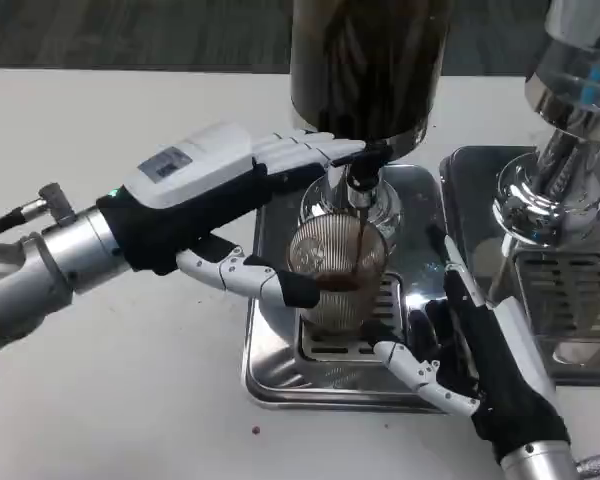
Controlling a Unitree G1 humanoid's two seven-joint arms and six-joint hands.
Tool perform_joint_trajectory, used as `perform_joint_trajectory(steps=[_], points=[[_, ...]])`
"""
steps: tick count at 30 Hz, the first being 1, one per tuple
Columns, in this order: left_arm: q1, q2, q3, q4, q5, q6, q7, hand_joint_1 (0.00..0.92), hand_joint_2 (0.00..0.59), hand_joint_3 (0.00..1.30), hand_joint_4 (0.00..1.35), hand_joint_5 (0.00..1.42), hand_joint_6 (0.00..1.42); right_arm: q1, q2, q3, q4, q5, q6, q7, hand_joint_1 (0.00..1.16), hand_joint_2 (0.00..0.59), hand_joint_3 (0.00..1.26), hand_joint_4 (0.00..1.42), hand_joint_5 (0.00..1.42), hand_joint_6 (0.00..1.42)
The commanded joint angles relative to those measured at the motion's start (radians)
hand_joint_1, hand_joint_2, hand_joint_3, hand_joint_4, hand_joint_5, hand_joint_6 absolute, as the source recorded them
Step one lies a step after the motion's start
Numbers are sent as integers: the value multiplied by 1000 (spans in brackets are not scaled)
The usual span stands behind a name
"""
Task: Grasp the cup under the faucet to collect the drink, then remove the cup.
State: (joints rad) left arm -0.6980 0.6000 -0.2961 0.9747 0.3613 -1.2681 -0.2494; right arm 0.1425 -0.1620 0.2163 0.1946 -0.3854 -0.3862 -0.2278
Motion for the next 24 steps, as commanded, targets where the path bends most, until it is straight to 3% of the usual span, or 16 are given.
perform_joint_trajectory(steps=[1, 24], points=[[13, 8, -31, -9, 42, -32, -31, 0, 70, 118, 28, 82, 71, -28, 7, -9, 17, 13, -17, 11, 509, 242, 2, 0, 0, 66], [23, 18, -26, -22, 34, -28, -29, 0, 76, 127, 32, 81, 71, -82, 13, -14, 65, 28, -18, 34, 499, 254, 11, 0, 0, 65]])
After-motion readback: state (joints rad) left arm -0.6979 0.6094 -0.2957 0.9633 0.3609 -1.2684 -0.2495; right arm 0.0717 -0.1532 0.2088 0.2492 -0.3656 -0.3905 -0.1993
